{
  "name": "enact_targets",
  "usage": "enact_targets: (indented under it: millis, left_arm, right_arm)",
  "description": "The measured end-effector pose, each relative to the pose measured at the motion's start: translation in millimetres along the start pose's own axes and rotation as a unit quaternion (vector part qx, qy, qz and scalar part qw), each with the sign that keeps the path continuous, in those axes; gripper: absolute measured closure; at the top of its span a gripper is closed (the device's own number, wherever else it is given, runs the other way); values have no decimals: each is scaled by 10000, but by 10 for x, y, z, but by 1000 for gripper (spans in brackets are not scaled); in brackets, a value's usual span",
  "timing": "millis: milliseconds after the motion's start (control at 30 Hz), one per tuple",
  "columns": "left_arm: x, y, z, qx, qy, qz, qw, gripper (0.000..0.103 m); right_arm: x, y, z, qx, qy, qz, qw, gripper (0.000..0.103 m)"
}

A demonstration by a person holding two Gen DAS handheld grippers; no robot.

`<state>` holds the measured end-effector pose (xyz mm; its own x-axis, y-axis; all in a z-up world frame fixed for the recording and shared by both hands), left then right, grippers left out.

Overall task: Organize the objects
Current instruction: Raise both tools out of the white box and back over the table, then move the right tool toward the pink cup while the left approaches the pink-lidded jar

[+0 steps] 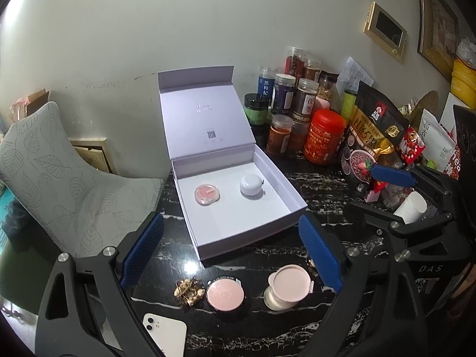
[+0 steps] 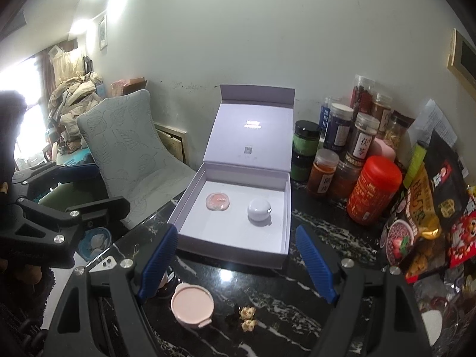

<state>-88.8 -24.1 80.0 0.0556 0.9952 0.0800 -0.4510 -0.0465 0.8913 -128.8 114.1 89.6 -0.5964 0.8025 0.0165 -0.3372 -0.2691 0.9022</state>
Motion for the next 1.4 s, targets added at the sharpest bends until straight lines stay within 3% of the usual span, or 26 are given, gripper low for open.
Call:
enact_targets:
  millis: [800, 1400]
  left_arm:
    - [237, -728, 100, -428, -49, -202, 9989, 11]
    - [128, -1227, -8, -559, -228, -147, 9981, 11]
  right_arm:
    - [0, -797, 124, -473, -79, -386, 9981, 20]
    - [-264, -1295, -27, -696, 303, -320, 9966, 20]
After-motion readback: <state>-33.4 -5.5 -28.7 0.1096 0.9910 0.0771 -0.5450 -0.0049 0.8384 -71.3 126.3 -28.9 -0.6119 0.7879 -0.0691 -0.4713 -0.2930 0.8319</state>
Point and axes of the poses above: each gripper's, at about its wrist camera, not at the fingertips, and z roughly against the way its jaws point, x to its right, y to its top, the point moved 5 cm from there along -z, roughly the way its jaws point, and after that the axes turned 13 degrees about x, right-handed, at the moved point
